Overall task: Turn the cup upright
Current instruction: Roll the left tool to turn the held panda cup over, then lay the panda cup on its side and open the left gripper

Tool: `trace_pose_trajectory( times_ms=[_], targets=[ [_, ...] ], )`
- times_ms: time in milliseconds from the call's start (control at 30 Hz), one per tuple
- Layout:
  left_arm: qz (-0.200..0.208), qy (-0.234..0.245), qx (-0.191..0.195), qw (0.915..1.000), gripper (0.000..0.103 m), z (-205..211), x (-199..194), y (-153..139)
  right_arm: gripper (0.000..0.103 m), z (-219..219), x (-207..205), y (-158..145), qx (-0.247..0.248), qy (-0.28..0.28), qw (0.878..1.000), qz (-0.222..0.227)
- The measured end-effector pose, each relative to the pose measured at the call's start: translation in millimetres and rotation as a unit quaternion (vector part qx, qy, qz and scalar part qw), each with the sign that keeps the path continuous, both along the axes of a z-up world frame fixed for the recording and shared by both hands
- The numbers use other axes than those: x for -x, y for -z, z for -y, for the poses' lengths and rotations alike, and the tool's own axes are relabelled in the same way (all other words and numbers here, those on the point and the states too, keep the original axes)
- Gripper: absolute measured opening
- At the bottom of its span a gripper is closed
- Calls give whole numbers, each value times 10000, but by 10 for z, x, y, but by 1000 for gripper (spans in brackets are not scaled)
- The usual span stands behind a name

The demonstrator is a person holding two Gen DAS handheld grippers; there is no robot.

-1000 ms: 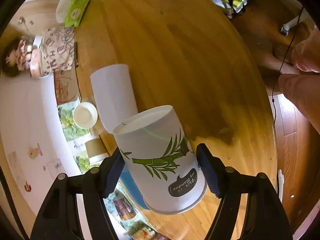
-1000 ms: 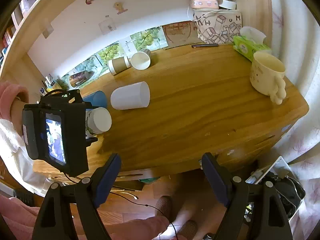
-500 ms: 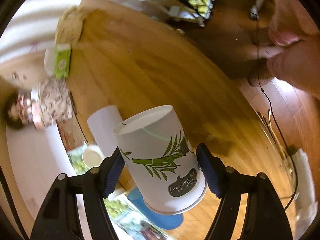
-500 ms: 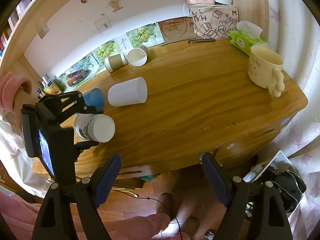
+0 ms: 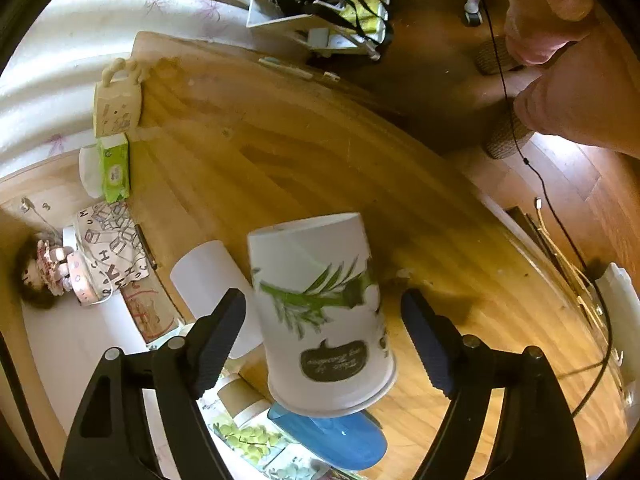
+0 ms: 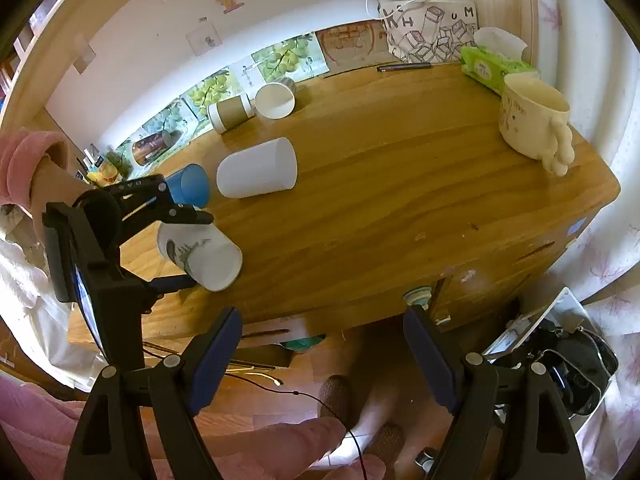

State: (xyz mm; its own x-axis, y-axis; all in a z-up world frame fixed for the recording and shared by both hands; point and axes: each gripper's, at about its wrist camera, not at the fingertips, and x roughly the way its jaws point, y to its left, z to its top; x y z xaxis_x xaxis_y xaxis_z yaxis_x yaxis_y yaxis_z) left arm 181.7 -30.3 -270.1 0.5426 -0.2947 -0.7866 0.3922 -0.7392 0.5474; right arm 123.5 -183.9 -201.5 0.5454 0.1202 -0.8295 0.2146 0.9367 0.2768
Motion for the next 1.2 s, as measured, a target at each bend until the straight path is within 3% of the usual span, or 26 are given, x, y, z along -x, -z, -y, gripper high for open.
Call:
trace_pose_trajectory(
  times_ms=[333,500,600,767,867,967,1000,1133,1167,1200],
  targets=[
    [-233,119,70,9996,84,-62,125,-186,83,-54,3,-21,24,-65,10000,1],
    [-578,-493,329,9966,84,-42,127,-432,83,-103,-55,-77,102,-264,9996,53],
    [-919,-1294,554,9858,84,15,84,-592,83,-143,-103,-130,163,-431,9989,125],
    [-1401,-2706,1040,9467,84,69,-70,-812,83,-208,-187,-218,265,-687,9970,225],
    [-1543,-3474,1476,9131,84,78,-157,-902,83,-254,-234,-273,354,-879,9951,290],
    [-1676,-4241,1874,8700,84,60,-237,-962,84,-298,-279,-327,423,-1045,9930,357],
    [-1717,-4376,1963,8605,84,52,-246,-967,83,-313,-293,-346,448,-1101,9922,379],
    [-1873,-5021,2461,8076,84,3,-234,-1038,83,-356,-323,-415,551,-1272,9891,501],
    [-1958,-5227,2608,7877,85,-13,-223,-1053,83,-370,-331,-436,598,-1317,9879,562],
    [-2017,-5353,2693,7747,85,-11,-228,-1066,83,-377,-342,-446,626,-1346,9871,596]
  ],
)
